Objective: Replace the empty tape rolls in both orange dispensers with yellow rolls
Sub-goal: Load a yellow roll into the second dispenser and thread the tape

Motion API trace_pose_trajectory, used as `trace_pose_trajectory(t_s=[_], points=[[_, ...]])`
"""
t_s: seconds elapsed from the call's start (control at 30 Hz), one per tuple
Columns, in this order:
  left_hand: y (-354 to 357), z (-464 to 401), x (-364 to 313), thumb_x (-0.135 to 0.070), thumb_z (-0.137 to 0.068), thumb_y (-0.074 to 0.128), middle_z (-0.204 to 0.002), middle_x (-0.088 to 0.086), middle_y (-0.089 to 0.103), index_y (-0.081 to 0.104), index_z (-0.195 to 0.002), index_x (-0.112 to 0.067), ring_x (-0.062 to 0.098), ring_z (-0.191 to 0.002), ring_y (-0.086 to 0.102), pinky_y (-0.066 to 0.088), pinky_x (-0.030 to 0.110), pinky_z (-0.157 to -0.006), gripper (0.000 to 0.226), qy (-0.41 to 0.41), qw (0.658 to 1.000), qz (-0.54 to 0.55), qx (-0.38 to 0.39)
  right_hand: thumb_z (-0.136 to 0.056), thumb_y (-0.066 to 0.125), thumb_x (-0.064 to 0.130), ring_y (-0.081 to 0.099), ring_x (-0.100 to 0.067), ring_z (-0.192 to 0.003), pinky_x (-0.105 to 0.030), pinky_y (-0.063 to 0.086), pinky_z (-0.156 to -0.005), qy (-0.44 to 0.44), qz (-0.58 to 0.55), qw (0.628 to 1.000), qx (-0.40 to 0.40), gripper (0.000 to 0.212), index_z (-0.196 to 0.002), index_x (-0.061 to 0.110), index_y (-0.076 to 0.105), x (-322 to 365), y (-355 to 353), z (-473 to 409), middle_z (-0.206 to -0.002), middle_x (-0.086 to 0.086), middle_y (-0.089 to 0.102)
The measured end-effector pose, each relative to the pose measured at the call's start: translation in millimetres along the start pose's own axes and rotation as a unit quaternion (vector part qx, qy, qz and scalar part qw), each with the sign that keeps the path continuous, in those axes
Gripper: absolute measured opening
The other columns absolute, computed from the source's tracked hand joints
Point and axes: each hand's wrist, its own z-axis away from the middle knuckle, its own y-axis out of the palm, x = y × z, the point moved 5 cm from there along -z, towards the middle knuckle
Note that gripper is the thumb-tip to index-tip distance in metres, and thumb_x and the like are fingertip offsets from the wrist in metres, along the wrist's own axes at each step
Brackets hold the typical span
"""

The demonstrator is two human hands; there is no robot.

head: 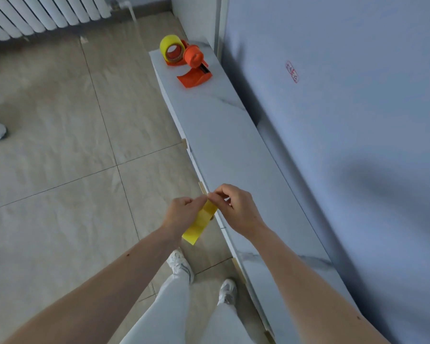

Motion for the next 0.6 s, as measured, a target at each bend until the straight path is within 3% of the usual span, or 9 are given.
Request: trace_pose_trajectory(t_s=[0.07, 0.17, 0.27, 0.37, 0.5, 0.6], points=[[-26.1, -14.8, -12.9, -0.037, -0.092, 0.065, -0.044, -0.008, 0.056, 0.057, -0.074, -0.009, 0.004, -0.04, 0.051, 0.036, 0.015, -0.041, 0.034, -0.005, 1.0, 0.015, -0.006, -0.086, 0.059, 0.055, 0.065, -0.005, -0.081, -0.035, 0.055, -0.075, 0.018, -0.032, 0.999, 0.005, 0.039, -0.088, 0.017, 0.068, 16.4, 12.7, -24.4, -0.084, 0.01, 0.071], [-61.8, -41.0, -28.5, -0.041, -0.09, 0.066, -0.073, 0.007, 0.058, 0.063, -0.077, -0.009, 0.018, -0.064, 0.049, 0.036, 0.027, -0.056, 0.035, -0.011, 1.0, 0.026, -0.006, -0.074, 0.076, 0.05, 0.064, 0.0, -0.09, -0.023, 0.052, -0.08, 0.025, -0.04, 0.999, 0.021, 0.037, -0.098, 0.022, 0.071, 39.0, 31.1, -58.4, -0.095, 0.013, 0.07], [-87.5, -62.3, -47.8, -0.039, -0.092, 0.066, -0.056, -0.004, 0.063, 0.065, -0.08, -0.008, 0.014, -0.056, 0.051, 0.037, 0.024, -0.053, 0.033, -0.014, 0.999, 0.031, -0.004, -0.08, 0.079, 0.033, 0.063, -0.005, -0.088, -0.026, 0.051, -0.077, 0.016, -0.047, 0.999, 0.017, 0.015, -0.086, 0.02, 0.074, 56.5, 43.4, -90.9, -0.089, 0.009, 0.071], [-106.2, -81.1, -70.3, -0.034, -0.094, 0.064, -0.037, -0.011, 0.058, 0.06, -0.076, -0.009, 0.0, -0.036, 0.052, 0.038, 0.012, -0.04, 0.031, -0.012, 1.0, 0.029, 0.003, -0.086, 0.073, 0.024, 0.064, -0.005, -0.092, -0.017, 0.046, -0.076, -0.017, -0.033, 0.999, -0.002, 0.009, -0.085, 0.016, 0.078, 72.2, 48.4, -123.7, -0.089, 0.008, 0.075], [-126.3, -120.3, -97.8, -0.039, -0.091, 0.067, -0.063, 0.001, 0.053, 0.059, -0.075, -0.01, 0.015, -0.059, 0.048, 0.035, 0.024, -0.052, 0.034, -0.028, 0.999, 0.029, -0.009, -0.086, 0.072, 0.021, 0.066, -0.004, -0.093, -0.017, 0.05, -0.083, -0.009, -0.034, 0.999, -0.018, 0.012, -0.089, 0.012, 0.08, 79.2, 52.8, -174.1, -0.093, 0.004, 0.077], [-138.1, -152.6, -126.7, -0.039, -0.09, 0.068, -0.065, 0.002, 0.051, 0.057, -0.068, -0.012, 0.016, -0.06, 0.044, 0.033, 0.026, -0.055, 0.036, -0.033, 0.999, 0.029, -0.01, -0.086, 0.073, 0.019, 0.066, -0.005, -0.093, -0.014, 0.049, -0.082, 0.0, -0.047, 0.998, -0.029, 0.011, -0.09, 0.012, 0.08, 85.6, 52.2, -216.0, -0.094, 0.003, 0.076]])
